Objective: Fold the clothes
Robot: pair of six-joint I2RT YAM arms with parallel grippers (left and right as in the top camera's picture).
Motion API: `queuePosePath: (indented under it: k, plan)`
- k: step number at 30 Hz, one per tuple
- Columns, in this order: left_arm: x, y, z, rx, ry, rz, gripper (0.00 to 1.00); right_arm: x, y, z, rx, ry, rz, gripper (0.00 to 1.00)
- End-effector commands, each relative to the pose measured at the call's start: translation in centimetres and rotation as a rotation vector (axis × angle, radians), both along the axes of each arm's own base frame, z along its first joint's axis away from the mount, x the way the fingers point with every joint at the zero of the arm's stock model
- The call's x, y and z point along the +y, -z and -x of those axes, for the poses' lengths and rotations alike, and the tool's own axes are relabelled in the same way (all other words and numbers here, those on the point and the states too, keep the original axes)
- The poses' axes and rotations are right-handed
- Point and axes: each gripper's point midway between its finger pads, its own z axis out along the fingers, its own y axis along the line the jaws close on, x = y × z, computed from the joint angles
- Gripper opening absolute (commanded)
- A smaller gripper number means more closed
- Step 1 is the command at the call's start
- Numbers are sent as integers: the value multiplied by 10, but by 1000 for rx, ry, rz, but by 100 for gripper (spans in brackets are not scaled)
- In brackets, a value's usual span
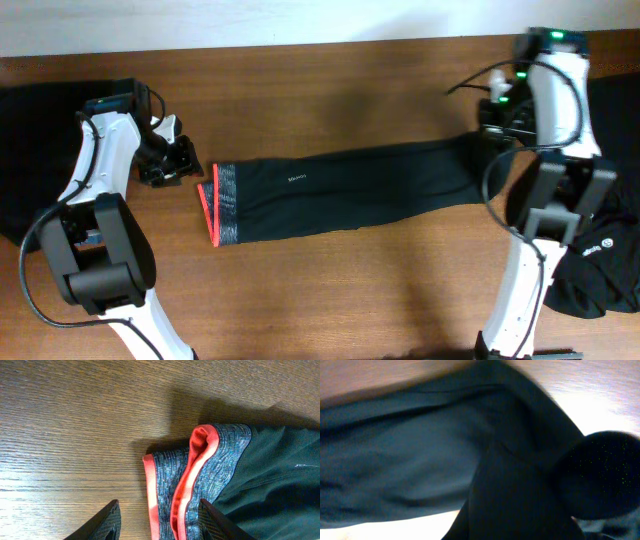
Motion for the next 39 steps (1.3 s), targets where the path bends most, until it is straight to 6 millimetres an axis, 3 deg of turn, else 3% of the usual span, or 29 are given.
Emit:
queuePosePath:
  k: [1,10,15,17,18,20,23,27,32,33,35,37,39]
  plan:
    - [-1,-14,-4,-42,15,8,49,61,-21,-5,-48,-112,5,4]
    - [0,-13,-4,-42,14,0,50,194,-21,16,-58,-355,5,4]
    - [0,-13,-4,-41,15,1,50,245,-18,30,-81,-451,5,4]
    - [0,-13,-4,-41,14,1,50,252,-18,34,-81,-469,4,4]
    - [0,-13,-4,-41,15,1,50,255,-18,35,-81,-477,3,12]
    - [0,-13,-4,-40,15,1,50,257,-18,36,-81,-482,3,43]
    - [0,-13,-4,-40,14,1,50,258,-18,37,-82,-491,2,49]
    - [0,-13,-4,-40,15,0,50,253,-18,34,-84,-484,6,48]
    - [0,-13,2,-17,14,3,51,202,-17,14,-94,-415,124,50]
    - [-2,-13,12,25,14,11,65,168,-18,9,-69,-363,174,53]
    - [-4,-12,19,53,14,16,76,142,-19,9,-41,-308,179,53]
    - [-4,-9,24,74,14,19,84,120,-19,8,-23,-259,180,53]
    - [-7,0,33,105,11,31,85,99,-19,7,-7,-209,176,54]
